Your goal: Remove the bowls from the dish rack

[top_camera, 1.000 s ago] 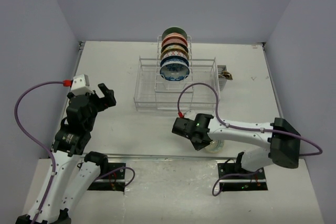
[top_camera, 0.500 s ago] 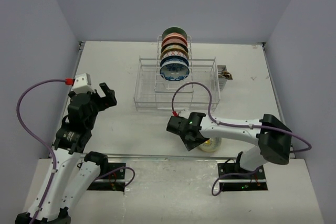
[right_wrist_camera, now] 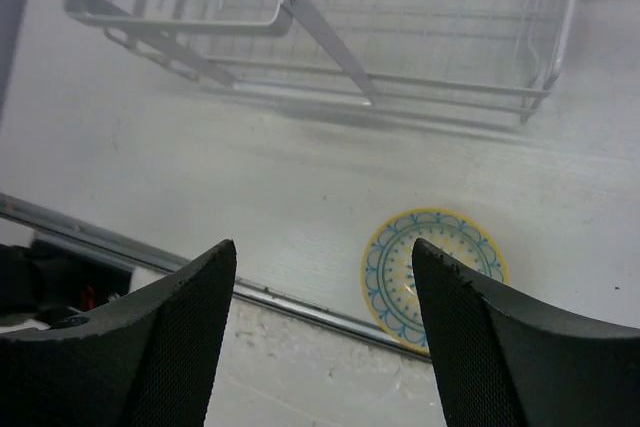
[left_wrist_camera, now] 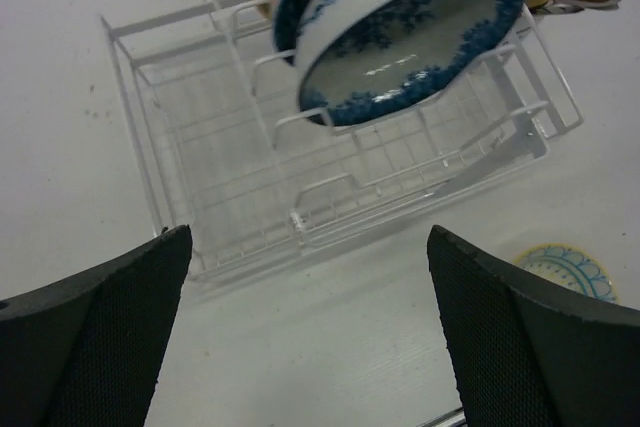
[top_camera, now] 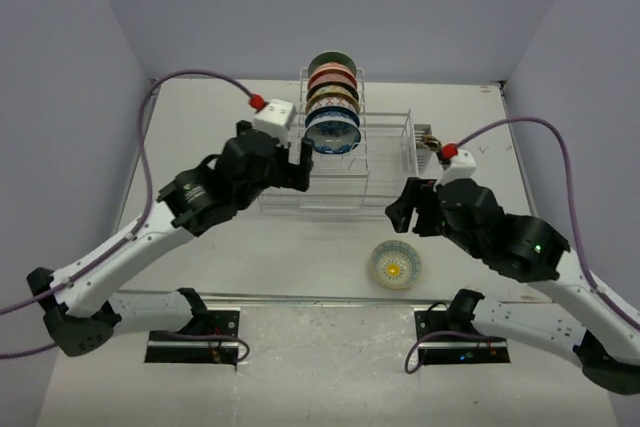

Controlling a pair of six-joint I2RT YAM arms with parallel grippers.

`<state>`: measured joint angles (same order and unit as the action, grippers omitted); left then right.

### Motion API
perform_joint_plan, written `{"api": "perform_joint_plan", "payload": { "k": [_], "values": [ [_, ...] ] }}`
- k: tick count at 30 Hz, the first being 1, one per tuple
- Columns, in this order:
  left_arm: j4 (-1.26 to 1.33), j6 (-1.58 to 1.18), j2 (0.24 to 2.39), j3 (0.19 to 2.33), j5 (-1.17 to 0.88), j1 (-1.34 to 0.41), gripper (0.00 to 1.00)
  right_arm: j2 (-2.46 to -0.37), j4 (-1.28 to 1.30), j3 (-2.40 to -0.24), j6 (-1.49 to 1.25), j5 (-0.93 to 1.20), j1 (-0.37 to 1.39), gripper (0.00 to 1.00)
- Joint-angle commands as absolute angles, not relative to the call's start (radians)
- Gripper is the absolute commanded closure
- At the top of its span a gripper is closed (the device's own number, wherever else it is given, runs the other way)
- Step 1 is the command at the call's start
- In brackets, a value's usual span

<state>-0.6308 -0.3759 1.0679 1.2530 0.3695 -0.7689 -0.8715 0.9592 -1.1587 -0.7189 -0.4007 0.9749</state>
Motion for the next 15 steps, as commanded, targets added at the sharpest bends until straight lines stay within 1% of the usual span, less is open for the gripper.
{"api": "perform_joint_plan", "payload": {
  "k": [1,2,4,6,9,12,15],
  "values": [
    [-0.768,-0.298,1.268,1.422,0.739,-0.975,0.00,-0.776,0.894,-1.150,-0.726,-0.417,0.925,0.28],
    [-0.773,-0.266,1.297,1.475,0.834,-1.038,0.00,-0.743,0.896,-1.150,-0.718,-0.417,0.916,0.28],
    [-0.758,-0.186,1.371,1.517,0.905,-1.078,0.00,-0.715,0.916,-1.149,-0.715,-0.429,0.914,0.26],
    [-0.698,-0.108,1.429,1.571,0.931,-1.081,0.00,-0.681,0.937,-1.147,-0.715,-0.452,0.913,0.24],
    [-0.667,-0.055,1.495,1.659,0.977,-1.081,0.00,-0.651,0.950,-1.144,-0.718,-0.460,0.911,0.24],
    [-0.658,0.023,1.568,1.745,1.026,-1.083,0.04,-0.634,0.962,-1.146,-0.718,-0.453,0.911,0.24],
    [-0.608,0.131,1.604,1.764,1.072,-1.083,0.11,-0.620,0.969,-1.141,-0.716,-0.449,0.910,0.24]
  ]
}}
